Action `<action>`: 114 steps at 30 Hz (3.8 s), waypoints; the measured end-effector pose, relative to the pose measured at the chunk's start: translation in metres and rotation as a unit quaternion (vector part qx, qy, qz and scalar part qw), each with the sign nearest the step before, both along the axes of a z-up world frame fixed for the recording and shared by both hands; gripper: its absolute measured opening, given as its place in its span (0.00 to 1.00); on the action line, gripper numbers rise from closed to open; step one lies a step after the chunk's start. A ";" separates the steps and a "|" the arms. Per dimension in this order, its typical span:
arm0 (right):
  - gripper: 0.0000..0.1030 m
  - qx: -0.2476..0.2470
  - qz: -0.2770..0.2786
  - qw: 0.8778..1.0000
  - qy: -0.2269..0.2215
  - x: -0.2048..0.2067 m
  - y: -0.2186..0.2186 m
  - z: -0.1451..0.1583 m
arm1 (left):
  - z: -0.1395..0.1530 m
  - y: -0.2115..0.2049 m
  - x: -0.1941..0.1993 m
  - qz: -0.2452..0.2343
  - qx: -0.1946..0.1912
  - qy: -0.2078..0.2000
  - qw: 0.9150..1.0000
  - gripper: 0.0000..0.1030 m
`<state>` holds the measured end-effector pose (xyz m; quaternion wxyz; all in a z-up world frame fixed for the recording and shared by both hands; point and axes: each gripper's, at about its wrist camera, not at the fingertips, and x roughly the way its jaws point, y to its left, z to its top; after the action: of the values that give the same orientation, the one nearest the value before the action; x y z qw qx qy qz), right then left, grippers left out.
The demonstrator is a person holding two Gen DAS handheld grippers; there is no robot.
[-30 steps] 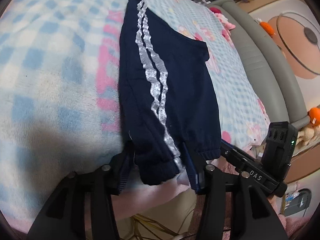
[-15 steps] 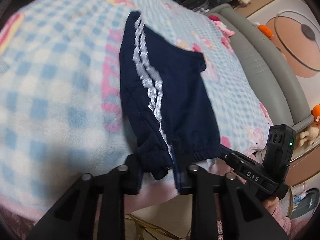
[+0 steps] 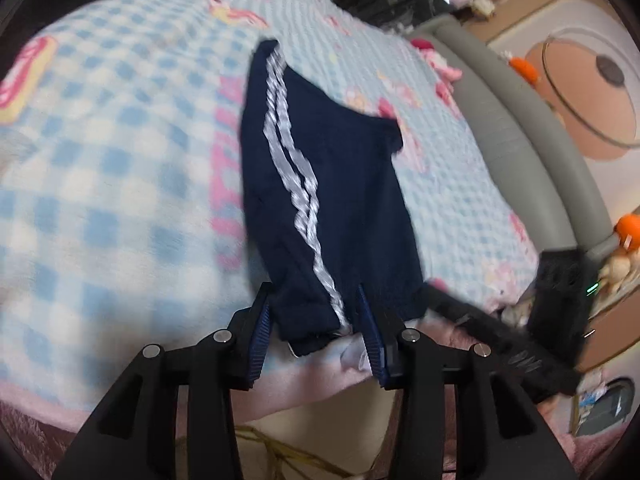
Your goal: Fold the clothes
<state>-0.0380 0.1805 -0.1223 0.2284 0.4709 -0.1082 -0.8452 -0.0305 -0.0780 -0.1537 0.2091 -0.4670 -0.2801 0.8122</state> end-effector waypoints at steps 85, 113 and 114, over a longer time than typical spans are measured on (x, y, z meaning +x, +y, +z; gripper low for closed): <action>0.51 0.008 -0.018 1.000 -0.024 -0.014 0.031 -0.009 | -0.040 -0.020 0.002 0.009 0.141 -0.087 0.986 0.29; 0.09 -0.030 0.045 0.998 -0.037 -0.004 0.013 -0.001 | -0.007 -0.011 0.009 0.000 0.141 -0.060 0.988 0.20; 0.09 -0.034 0.048 0.998 -0.040 -0.003 0.012 0.000 | -0.005 -0.009 0.009 -0.001 0.140 -0.059 0.988 0.20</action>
<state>-0.0410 0.1923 -0.1224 0.2798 0.5005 -0.1231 -0.8099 -0.0216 -0.0874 -0.1587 0.2558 -0.4807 -0.4024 0.7359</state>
